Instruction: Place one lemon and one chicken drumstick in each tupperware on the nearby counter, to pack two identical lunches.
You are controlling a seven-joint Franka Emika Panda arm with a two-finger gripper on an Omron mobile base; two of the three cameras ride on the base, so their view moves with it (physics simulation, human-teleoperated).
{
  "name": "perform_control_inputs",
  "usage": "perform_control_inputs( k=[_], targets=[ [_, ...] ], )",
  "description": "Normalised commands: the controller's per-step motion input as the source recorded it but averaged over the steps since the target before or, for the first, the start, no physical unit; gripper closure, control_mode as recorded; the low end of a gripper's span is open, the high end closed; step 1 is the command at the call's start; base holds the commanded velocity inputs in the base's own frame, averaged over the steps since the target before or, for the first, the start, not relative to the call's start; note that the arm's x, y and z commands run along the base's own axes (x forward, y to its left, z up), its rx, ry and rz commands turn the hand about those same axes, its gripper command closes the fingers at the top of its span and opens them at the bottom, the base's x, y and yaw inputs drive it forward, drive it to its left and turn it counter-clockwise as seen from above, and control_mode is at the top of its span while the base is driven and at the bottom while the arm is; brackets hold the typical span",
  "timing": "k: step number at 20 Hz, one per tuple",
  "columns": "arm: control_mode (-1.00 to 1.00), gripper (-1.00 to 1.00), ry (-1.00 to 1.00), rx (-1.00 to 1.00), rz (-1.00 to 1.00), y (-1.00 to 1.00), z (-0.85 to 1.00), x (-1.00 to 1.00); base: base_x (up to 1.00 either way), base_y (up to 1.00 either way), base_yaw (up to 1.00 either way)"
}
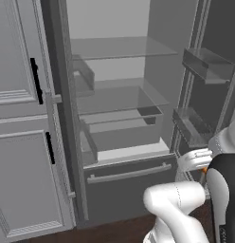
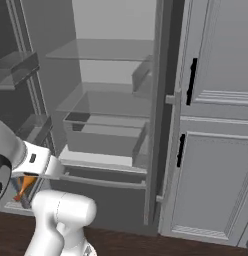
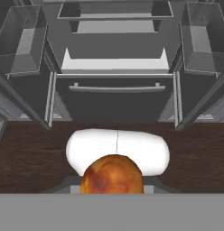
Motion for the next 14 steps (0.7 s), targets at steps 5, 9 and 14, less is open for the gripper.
perform_control_inputs(
  k=[5, 9, 14],
  targets=[
    [1.0, 1.0, 0.0, 0.0, 0.0, 0.0, 0.0, 0.0, -1.0, -0.55, -0.17],
    [1.0, 1.0, 0.0, 0.0, 0.0, 0.0, 0.0, 0.0, -0.63, -0.77, -0.51],
    [1.0, 1.0, 0.0, 0.0, 0.0, 0.0, 0.0, 0.0, -0.01, -0.73, -0.75]
  ],
)
